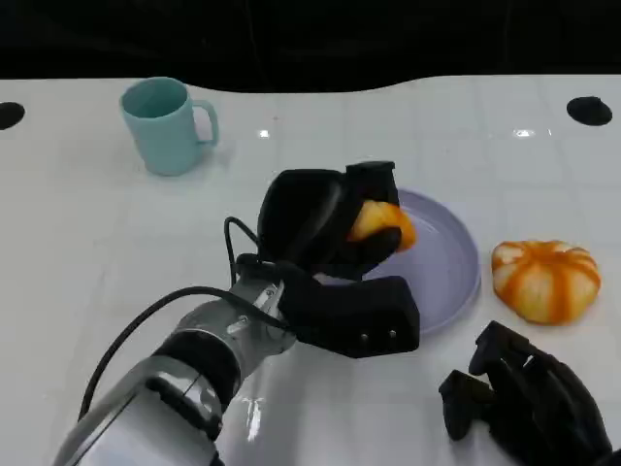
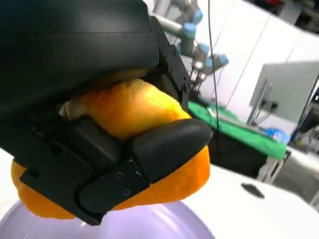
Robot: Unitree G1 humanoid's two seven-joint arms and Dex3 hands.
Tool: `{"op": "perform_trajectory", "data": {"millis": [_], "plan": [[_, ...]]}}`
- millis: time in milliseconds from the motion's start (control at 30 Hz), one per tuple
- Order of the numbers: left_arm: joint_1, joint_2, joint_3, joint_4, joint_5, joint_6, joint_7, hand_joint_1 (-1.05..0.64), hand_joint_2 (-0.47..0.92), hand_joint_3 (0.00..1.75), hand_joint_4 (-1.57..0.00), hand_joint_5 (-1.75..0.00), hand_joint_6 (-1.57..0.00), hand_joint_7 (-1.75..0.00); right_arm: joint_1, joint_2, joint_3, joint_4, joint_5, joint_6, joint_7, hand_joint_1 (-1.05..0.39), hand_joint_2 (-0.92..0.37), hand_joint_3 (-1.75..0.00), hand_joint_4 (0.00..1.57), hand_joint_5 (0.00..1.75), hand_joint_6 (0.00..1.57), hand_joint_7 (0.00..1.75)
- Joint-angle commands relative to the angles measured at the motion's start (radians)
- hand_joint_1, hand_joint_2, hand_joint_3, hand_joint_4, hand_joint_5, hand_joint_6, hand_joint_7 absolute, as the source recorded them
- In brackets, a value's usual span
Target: Grasp the bread from the table and place it into the plate.
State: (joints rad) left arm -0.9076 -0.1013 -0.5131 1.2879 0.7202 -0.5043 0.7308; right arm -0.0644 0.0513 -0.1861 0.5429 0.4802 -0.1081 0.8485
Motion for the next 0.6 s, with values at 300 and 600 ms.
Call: {"op": "perform_trajectory", "data": {"millis": [300, 600], "plan": [[-0.093, 0.068, -0.077, -0.014, 0.018, 0.095, -0.499, -1.05, 0.92, 0.67, -0.01, -0.88, 0.0, -0.12, -0.001, -0.014, -0.005, 0.001, 0.003, -0.001, -0.004, -0.58, -0.92, -0.23, 0.79, 1.69, 0.68, 1.45], [-0.061, 0.116, -0.056, -0.078, -0.039, 0.068, -0.688, -1.05, 0.92, 0.68, 0.0, -0.37, -0.05, -0.04, -0.003, -0.016, -0.007, 0.0, 0.009, 0.005, 0.003, -0.58, -0.92, -0.23, 0.79, 1.68, 0.68, 1.45]]}}
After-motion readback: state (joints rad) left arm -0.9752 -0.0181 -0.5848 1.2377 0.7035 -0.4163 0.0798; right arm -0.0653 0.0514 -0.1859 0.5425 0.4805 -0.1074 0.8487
